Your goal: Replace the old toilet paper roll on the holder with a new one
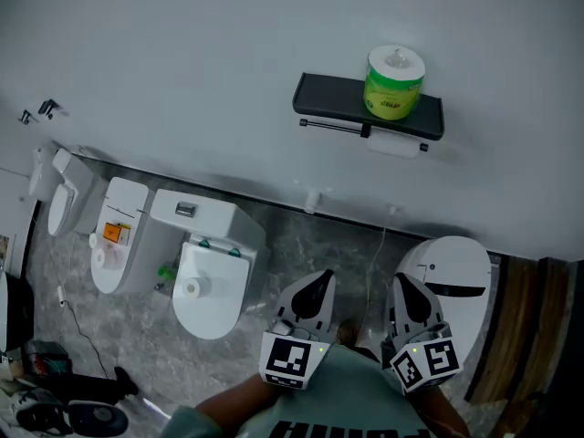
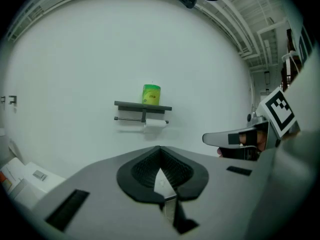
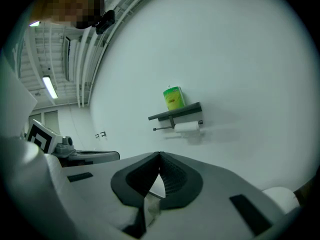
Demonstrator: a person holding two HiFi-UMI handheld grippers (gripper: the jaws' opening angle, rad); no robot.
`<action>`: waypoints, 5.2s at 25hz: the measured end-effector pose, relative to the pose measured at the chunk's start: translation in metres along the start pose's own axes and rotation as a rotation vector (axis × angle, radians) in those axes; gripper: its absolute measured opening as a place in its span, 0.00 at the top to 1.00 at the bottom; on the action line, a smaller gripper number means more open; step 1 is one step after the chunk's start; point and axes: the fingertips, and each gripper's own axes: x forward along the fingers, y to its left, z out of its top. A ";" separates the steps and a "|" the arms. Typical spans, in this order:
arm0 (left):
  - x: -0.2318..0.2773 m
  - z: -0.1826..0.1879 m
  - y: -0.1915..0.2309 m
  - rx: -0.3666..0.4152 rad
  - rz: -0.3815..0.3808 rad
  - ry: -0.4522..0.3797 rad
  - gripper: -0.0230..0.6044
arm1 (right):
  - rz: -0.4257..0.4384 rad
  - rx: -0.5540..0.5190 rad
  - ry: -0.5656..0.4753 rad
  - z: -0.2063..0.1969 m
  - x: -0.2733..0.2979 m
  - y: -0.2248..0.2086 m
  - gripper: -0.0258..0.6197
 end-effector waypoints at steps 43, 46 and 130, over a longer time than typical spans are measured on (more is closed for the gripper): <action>0.149 0.066 0.099 0.040 -0.183 -0.022 0.95 | -0.152 0.185 -0.035 0.052 0.157 -0.060 0.95; 0.157 0.069 0.094 0.057 -0.168 -0.011 0.95 | -0.110 0.218 -0.048 0.057 0.162 -0.067 0.94; 0.224 0.084 0.049 0.136 -0.185 0.039 0.95 | -0.074 1.117 -0.429 0.075 0.163 -0.218 0.67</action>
